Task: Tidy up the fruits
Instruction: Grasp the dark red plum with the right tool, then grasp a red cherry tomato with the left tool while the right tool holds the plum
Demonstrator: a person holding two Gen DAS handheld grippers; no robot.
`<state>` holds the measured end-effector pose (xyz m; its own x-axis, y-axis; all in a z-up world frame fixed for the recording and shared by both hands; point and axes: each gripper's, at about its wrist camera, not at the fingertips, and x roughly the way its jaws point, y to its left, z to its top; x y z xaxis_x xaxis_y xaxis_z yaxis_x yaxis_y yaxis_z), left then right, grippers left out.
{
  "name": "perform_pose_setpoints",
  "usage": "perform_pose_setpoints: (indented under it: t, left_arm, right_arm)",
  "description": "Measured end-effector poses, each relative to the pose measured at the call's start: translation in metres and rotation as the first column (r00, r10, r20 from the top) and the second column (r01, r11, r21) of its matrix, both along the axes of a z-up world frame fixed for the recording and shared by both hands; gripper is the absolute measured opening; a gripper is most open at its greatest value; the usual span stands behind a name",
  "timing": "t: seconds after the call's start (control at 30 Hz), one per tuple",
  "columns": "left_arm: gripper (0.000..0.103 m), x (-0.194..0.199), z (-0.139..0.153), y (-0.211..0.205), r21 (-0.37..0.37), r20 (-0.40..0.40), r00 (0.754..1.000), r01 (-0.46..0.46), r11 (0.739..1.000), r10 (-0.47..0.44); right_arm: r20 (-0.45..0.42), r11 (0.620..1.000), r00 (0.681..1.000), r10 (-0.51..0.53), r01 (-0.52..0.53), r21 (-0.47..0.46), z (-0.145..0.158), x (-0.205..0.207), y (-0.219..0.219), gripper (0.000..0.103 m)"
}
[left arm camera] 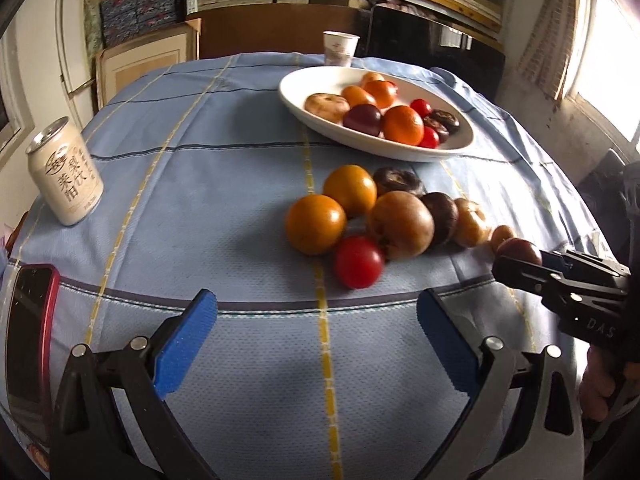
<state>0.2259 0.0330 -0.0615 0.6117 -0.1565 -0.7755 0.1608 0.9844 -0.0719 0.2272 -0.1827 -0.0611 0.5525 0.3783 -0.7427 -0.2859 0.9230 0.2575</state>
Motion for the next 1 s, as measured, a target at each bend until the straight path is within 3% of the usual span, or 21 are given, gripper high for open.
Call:
perform_pose_setpoints:
  t: [0.33, 0.4, 0.5, 0.6, 1.0]
  left_arm:
    - [0.098, 0.005, -0.003, -0.010, -0.027, -0.029, 1.000, 0.007, 1.000, -0.008]
    - [0.092, 0.006, -0.003, -0.012, -0.036, -0.031, 0.999, 0.009, 0.999, -0.010]
    - [0.074, 0.009, -0.006, -0.014, -0.051, -0.050, 0.999, 0.017, 0.999, -0.020]
    - [0.066, 0.014, -0.010, -0.013, -0.061, -0.074, 0.997, -0.002, 0.998, -0.003]
    - [0.058, 0.028, -0.010, -0.015, -0.078, -0.085, 0.996, -0.047, 0.996, 0.040]
  right_arm:
    - [0.000, 1.000, 1.000, -0.003, 0.003, -0.010, 0.001, -0.003, -0.003, 0.038]
    - [-0.003, 1.000, 1.000, -0.003, 0.003, -0.005, 0.001, -0.003, -0.004, 0.038]
    - [-0.011, 1.000, 1.000, -0.005, 0.006, 0.004, 0.000, -0.003, -0.007, 0.038]
    - [-0.014, 1.000, 1.000, -0.007, 0.007, 0.005, -0.001, -0.005, -0.009, 0.039]
    - [-0.036, 1.000, 0.999, 0.005, -0.005, 0.010, -0.003, -0.005, -0.008, 0.039]
